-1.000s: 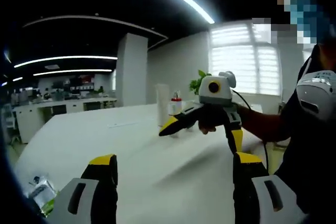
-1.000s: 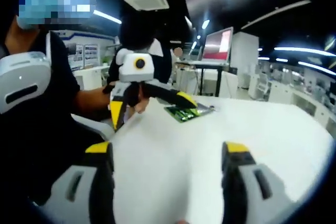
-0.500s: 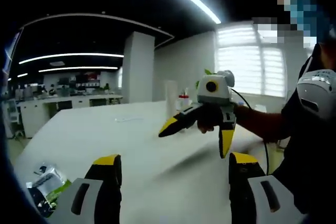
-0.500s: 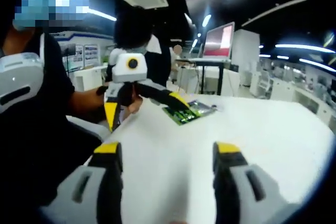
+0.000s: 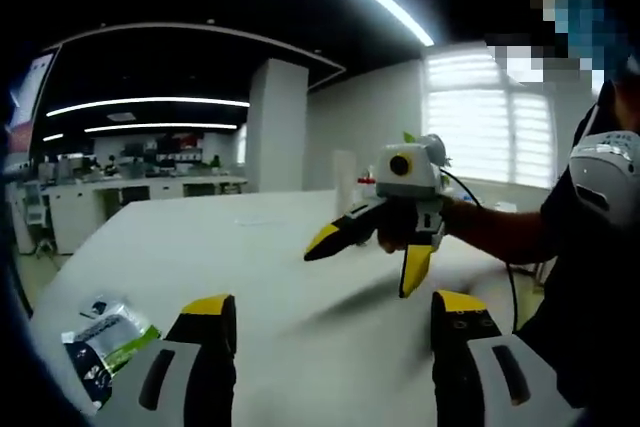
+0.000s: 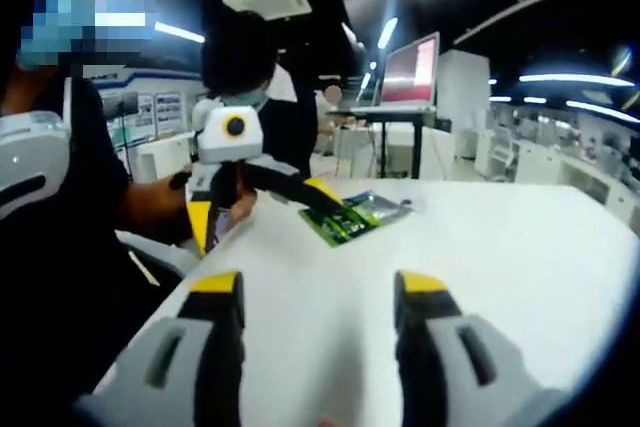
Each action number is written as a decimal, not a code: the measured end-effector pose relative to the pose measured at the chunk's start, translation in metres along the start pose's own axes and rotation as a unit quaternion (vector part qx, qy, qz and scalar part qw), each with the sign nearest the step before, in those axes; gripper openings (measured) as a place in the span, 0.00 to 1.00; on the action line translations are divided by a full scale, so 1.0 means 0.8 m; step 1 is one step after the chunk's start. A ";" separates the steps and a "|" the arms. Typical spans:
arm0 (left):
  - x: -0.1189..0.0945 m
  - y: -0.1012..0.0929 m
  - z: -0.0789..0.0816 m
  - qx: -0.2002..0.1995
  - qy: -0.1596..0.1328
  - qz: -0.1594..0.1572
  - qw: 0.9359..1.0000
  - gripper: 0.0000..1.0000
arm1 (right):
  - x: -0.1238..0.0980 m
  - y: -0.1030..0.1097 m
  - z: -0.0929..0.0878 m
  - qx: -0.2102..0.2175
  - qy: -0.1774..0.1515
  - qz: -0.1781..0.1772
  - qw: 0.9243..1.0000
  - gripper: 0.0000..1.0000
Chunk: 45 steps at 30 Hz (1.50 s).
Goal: Arrange the skincare products in the storage area until every visible bottle or jar stands upright without overlapping.
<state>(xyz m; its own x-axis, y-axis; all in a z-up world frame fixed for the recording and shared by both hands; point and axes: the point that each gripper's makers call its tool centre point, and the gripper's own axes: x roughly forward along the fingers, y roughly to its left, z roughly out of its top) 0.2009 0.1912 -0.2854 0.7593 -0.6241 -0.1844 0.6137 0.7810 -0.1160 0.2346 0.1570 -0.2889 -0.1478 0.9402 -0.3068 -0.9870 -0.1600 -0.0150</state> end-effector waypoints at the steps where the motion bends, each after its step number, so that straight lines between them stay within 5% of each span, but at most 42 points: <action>1: -0.002 0.003 -0.001 -0.001 0.001 0.004 1.000 0.80 | 0.004 -0.001 0.000 0.001 0.001 0.000 1.000 0.58; 22: -0.046 0.056 -0.027 -0.035 0.012 0.068 0.997 0.67 | 0.073 -0.022 -0.001 0.022 0.013 0.014 1.000 0.41; 45: -0.083 0.093 -0.050 -0.065 0.016 0.098 0.993 0.59 | 0.153 -0.062 -0.008 0.114 0.019 0.017 0.993 0.26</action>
<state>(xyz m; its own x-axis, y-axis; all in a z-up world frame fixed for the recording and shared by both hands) 0.1876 0.2912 -0.3205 0.8530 -0.4601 -0.2466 0.4201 0.8854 -0.1988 0.2660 0.2784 -0.3323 -0.1840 0.9229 -0.3382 -0.9705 -0.1159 0.2115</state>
